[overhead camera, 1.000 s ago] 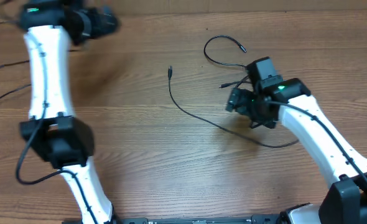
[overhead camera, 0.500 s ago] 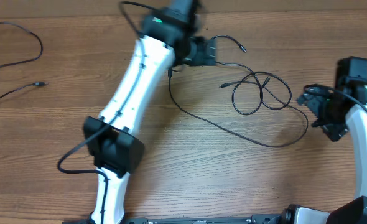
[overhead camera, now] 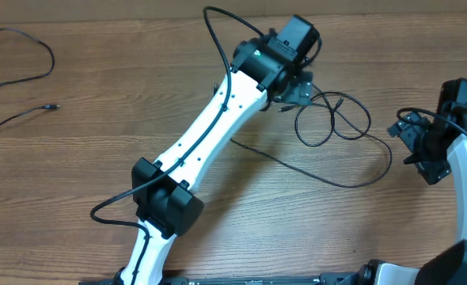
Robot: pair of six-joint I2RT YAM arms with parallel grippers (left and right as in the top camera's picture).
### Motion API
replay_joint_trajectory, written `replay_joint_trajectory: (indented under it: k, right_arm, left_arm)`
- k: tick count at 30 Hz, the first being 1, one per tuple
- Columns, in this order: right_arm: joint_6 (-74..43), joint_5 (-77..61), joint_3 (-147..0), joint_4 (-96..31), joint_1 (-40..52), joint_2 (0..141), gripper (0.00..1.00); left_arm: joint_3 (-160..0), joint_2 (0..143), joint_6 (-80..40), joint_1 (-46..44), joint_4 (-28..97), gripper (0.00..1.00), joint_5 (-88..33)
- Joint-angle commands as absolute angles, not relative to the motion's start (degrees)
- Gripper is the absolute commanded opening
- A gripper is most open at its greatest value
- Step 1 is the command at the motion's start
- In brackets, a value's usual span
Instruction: Untangle cables
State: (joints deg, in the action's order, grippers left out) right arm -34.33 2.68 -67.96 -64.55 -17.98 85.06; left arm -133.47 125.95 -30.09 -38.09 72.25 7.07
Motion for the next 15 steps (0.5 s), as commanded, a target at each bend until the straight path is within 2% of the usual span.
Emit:
replay_joint_trajectory:
  k: [1, 4, 6, 9, 15]
  right_arm:
    - [-31.53, 3.22, -64.75, -61.73, -18.2, 87.48, 1.0]
    - [-29.52, 2.48, -63.79, -59.86, -18.17, 88.77, 0.98]
    - [-28.23, 2.26, -63.75, -59.7, -18.2, 89.54, 0.91]
    - [-26.24, 2.26, -63.68, -58.89, -18.17, 90.11, 0.87]
    - [-15.25, 0.25, -62.54, -52.8, -18.31, 91.26, 0.72]
  left_arm:
    - [-133.34, 126.26, -30.22, -35.27, 72.29, 1.0, 12.69]
    - [-133.34, 126.26, -28.4, -33.01, 72.2, 1.0, 12.62]
    - [-133.34, 126.26, -28.27, -31.62, 72.2, 1.0, 12.62]
    - [-133.34, 126.26, -28.29, -29.78, 71.99, 1.0, 11.92]
    - [-133.34, 126.26, -28.29, -27.57, 72.6, 1.0, 6.13]
